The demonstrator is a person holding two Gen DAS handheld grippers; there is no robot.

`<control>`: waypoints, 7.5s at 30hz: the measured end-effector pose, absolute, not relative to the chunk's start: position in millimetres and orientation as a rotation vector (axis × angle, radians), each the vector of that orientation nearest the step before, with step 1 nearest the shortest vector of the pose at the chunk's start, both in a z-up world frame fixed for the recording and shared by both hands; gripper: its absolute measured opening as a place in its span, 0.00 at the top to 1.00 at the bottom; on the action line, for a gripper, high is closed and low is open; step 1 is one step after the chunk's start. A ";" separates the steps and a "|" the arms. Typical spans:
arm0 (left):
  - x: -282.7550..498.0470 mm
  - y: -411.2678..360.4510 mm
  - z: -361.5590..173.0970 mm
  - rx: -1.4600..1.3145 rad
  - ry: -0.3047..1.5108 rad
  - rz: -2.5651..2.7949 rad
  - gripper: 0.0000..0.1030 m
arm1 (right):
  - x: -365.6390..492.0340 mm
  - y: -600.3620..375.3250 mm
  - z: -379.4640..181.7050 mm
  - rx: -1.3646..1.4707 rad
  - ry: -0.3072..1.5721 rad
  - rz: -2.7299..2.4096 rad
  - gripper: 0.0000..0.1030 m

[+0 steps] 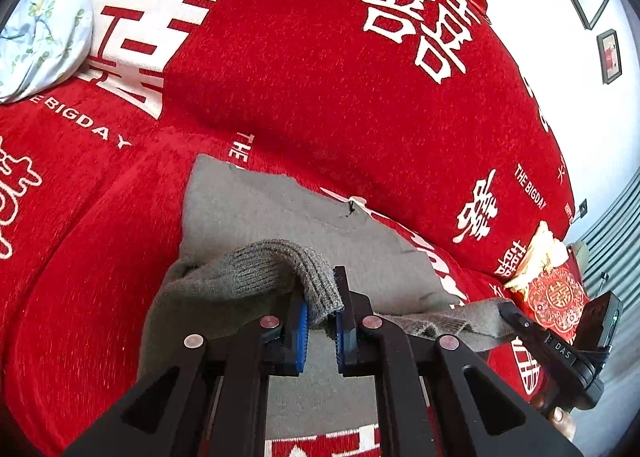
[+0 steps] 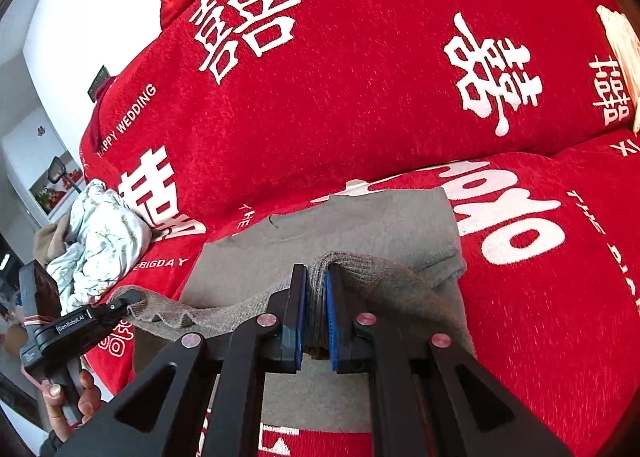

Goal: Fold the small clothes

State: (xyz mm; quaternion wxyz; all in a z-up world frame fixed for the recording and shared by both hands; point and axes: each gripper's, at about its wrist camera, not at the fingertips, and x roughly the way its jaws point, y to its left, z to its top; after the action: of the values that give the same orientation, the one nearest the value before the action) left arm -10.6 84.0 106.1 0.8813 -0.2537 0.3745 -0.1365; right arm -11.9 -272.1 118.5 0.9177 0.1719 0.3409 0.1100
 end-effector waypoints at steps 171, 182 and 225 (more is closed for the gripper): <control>-29.2 110.4 12.6 -0.558 0.979 -0.130 0.00 | -13.1 -250.2 31.8 0.153 0.893 0.153 0.21; -4.4 127.7 2.1 -0.813 0.838 -0.240 0.00 | -20.3 -225.1 28.5 0.110 0.919 0.189 0.21; 9.0 116.2 20.1 -0.591 0.771 -0.226 0.89 | 234.9 13.0 26.2 -0.019 1.168 0.440 0.76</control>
State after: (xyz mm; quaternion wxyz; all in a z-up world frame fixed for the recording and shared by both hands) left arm 9.0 116.2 20.1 0.8782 -0.2832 0.3697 -0.1085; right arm 234.9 13.0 26.2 0.8115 -0.0088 0.5468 0.2058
